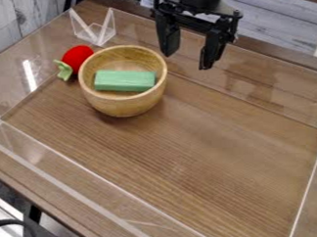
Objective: Move the red object to the right side of the table
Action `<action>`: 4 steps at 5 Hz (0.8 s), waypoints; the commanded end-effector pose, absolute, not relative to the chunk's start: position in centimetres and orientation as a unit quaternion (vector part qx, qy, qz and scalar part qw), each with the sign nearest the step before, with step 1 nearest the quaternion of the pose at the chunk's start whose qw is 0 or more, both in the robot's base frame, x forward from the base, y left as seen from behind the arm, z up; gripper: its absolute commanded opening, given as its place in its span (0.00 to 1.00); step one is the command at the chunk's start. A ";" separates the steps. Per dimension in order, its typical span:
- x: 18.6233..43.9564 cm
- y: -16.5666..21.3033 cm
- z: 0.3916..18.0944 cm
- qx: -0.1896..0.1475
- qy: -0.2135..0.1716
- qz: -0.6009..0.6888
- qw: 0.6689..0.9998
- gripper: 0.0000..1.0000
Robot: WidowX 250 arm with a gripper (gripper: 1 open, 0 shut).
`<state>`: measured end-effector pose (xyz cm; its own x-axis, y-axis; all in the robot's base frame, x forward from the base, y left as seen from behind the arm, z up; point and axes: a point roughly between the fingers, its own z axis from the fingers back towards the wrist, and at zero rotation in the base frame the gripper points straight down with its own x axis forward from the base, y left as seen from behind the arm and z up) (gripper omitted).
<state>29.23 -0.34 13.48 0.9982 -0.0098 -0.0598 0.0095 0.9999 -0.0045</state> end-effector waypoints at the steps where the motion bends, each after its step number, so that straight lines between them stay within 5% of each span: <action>1: 28.8 0.8 12.8 -0.003 0.039 -0.025 0.999 1.00; 4: 27.9 12.1 16.2 -0.004 0.003 -0.062 0.998 1.00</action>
